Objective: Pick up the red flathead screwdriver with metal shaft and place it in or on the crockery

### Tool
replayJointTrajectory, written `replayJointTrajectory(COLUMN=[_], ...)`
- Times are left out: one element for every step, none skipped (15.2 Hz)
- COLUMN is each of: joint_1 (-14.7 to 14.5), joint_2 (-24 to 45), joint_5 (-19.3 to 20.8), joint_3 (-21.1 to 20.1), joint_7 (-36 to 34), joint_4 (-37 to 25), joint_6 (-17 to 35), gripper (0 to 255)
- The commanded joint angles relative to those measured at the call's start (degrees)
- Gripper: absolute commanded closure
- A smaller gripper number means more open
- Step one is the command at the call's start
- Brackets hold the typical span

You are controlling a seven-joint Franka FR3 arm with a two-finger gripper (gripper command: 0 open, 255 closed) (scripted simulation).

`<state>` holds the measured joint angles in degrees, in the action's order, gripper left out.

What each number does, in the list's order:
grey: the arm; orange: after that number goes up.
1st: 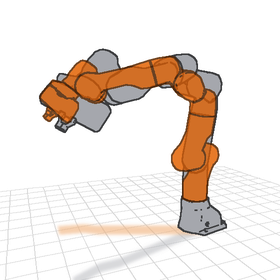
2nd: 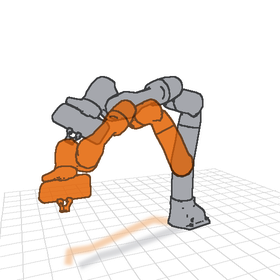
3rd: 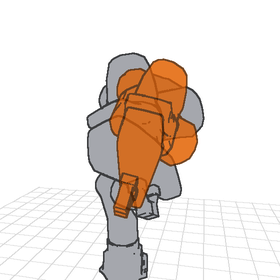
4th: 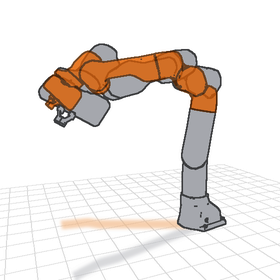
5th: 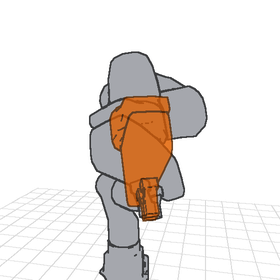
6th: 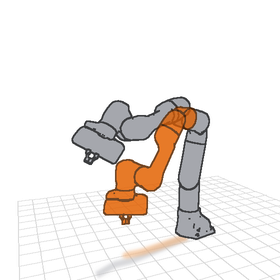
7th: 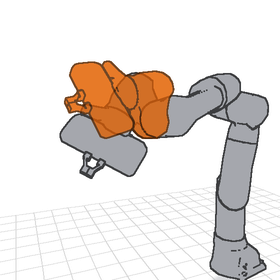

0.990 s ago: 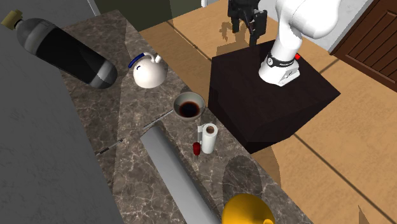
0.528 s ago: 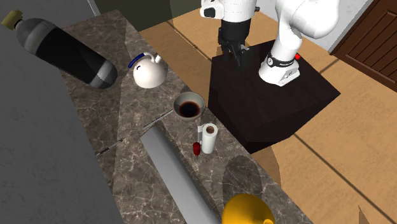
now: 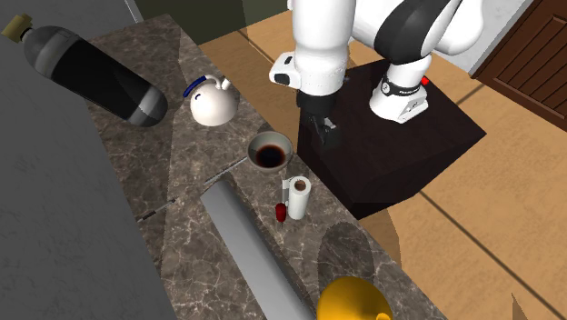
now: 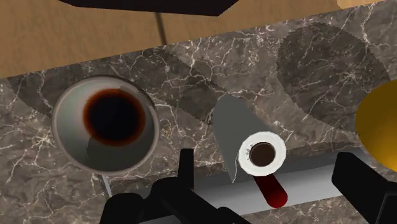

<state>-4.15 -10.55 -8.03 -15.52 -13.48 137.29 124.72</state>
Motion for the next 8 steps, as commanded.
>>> replayJointTrajectory(joint_1=[0.0, -0.1, -0.2, -0.3, -0.5, -0.8, -1.3, -1.7], joint_2=[4.6, 7.0, 9.3, 11.7, 14.0, 16.4, 18.7, 21.1], joint_5=[1.7, 2.7, 3.8, 5.0, 6.3, 7.7, 9.0, 10.4], joint_3=[-1.0, -1.4, -1.8, -2.1, -2.3, -2.4, -2.3, -2.1], joint_7=[-2.2, -3.4, -4.7, -6.1, -7.4, -8.8, -10.2, -11.5], joint_4=[-1.7, -2.8, -4.0, -5.3, -6.6, -8.1, -9.6, -11.2], joint_6=[3.3, 4.6, 5.8, 7.0, 8.0, 9.0, 9.8, 10.5], gripper=[0, 0, 0, 0, 0, 0, 0, 0])
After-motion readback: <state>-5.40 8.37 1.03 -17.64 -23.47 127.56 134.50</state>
